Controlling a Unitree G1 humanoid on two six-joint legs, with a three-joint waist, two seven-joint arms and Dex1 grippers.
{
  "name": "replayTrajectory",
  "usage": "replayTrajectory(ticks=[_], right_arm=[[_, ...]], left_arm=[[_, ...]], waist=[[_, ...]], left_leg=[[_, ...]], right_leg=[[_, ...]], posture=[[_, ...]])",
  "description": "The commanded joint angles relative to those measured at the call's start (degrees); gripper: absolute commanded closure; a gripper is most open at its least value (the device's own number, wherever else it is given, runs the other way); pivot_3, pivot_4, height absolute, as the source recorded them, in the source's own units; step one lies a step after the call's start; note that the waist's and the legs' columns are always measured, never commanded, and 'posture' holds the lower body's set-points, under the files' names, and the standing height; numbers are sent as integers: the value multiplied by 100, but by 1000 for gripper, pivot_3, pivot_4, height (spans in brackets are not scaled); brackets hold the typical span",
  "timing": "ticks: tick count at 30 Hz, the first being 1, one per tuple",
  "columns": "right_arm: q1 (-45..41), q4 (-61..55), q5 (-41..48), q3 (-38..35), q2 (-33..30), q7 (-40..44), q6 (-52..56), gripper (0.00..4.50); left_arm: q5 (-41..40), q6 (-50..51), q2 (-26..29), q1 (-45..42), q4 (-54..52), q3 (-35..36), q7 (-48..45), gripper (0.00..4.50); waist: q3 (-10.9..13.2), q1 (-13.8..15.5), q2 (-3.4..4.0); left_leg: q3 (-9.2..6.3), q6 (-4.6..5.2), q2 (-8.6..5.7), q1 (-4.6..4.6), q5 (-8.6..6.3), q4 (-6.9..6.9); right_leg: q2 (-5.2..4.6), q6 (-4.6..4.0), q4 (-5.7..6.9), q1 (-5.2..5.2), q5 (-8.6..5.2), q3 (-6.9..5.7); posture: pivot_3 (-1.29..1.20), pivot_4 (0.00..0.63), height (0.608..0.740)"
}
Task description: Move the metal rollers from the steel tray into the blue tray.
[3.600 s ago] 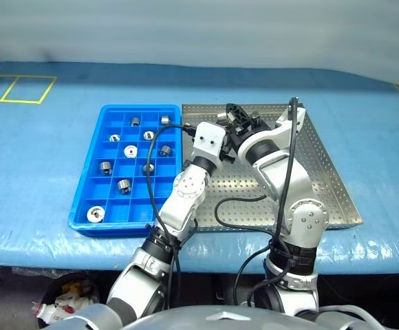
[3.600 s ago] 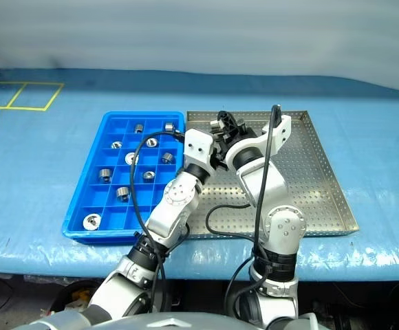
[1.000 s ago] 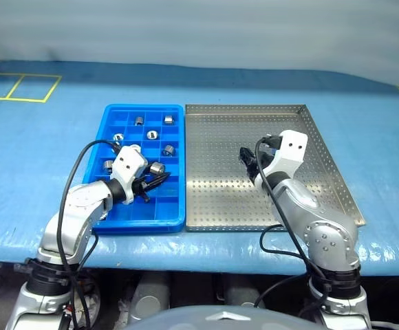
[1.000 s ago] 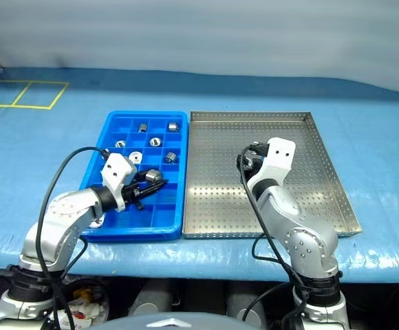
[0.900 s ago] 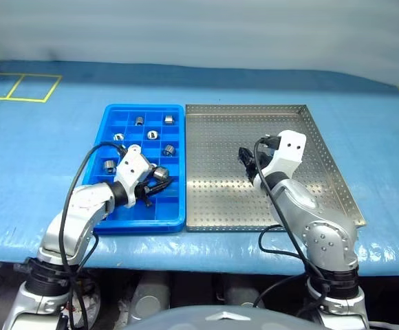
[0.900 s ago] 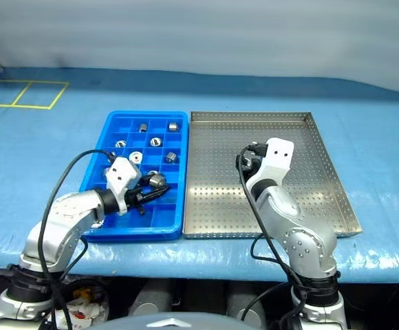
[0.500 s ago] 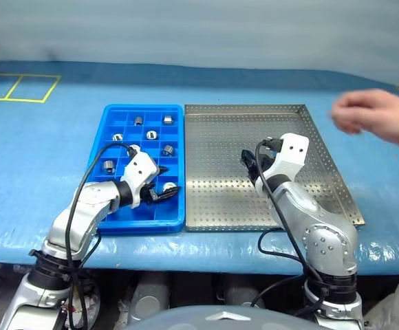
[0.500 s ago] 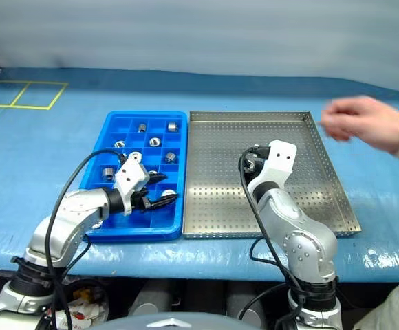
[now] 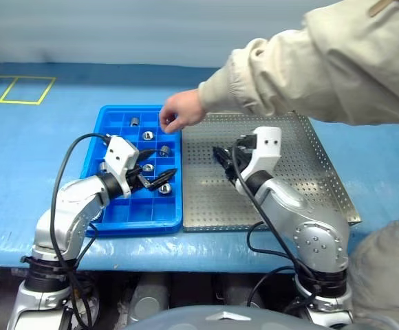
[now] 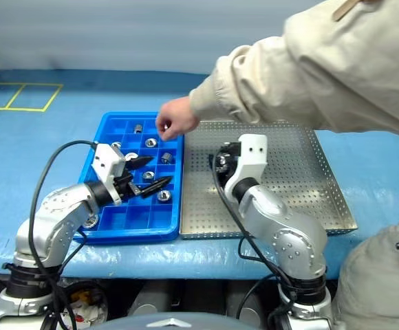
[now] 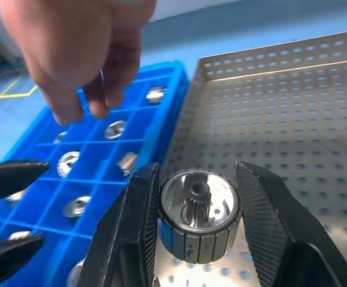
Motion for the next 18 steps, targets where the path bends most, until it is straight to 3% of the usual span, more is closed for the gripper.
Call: replayTrajectory(ticks=[1,18], right_arm=[[-229,-57,109,290,170,286,179,2887],[-645,911,-288,1416,560,1766,336,2887]], left_arm=[[-39,-81,36,211,-324,505,351,0],[-285,-120,246,1291,-923,1179,535,0]], waist=[[0,19,-1],[-1,244,-4]], left_leg=[[0,0,-1,-1,0,0],[0,-4,1,2,0,-11]], right_leg=[[-1,0,0,0,0,0],[-11,-10,-4,-2,-6,-14]], posture=[[209,150,740],[309,150,740]])
